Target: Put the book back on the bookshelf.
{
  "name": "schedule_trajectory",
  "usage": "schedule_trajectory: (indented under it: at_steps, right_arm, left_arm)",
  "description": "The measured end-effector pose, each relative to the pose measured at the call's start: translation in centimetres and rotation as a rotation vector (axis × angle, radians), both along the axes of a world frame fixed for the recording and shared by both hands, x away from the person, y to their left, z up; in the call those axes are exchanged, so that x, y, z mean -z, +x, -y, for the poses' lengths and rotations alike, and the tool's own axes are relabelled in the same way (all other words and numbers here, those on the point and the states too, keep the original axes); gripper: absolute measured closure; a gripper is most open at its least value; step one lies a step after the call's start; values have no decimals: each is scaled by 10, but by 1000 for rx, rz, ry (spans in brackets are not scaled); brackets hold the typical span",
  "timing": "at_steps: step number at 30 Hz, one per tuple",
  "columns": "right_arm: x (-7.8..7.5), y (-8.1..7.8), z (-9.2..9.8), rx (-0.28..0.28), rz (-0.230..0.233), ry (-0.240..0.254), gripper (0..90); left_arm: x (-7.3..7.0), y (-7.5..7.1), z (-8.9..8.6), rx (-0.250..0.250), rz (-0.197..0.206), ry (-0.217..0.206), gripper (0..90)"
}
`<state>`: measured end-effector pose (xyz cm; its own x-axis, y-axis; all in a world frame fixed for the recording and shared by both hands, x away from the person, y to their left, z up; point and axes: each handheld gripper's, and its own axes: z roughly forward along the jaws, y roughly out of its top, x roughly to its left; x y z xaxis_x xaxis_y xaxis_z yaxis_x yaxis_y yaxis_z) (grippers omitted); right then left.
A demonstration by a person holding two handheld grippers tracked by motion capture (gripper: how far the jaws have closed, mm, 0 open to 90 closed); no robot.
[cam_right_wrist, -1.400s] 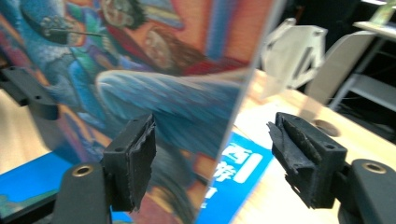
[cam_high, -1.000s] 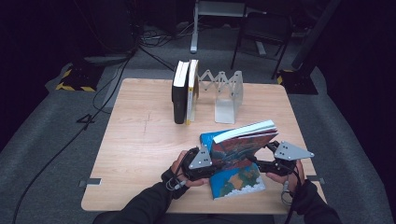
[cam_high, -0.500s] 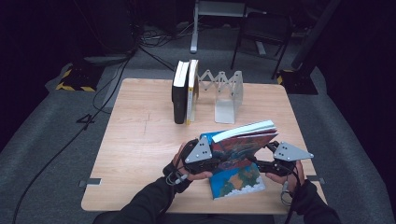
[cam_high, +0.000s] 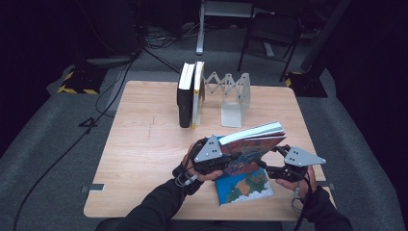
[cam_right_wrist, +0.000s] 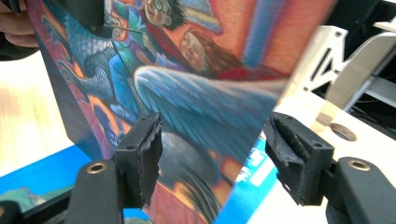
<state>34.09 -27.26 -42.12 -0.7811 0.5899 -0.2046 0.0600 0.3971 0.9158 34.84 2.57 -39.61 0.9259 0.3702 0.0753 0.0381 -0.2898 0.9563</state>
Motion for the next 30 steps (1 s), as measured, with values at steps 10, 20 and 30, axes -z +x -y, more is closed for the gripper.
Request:
schedule_trajectory:
  at_steps: [10, 20, 30]
  right_arm:
    - [6, 2, 30, 81, -33, 6, 369]
    - [12, 7, 35, 99, -52, -28, 368]
    - [16, 10, 36, 104, -65, -42, 369]
  left_arm:
    - [-5, 25, 9, -37, 29, -2, 740]
    - [-16, 62, 7, -167, 65, 5, 741]
    - [-15, 96, -23, -335, 67, -29, 741]
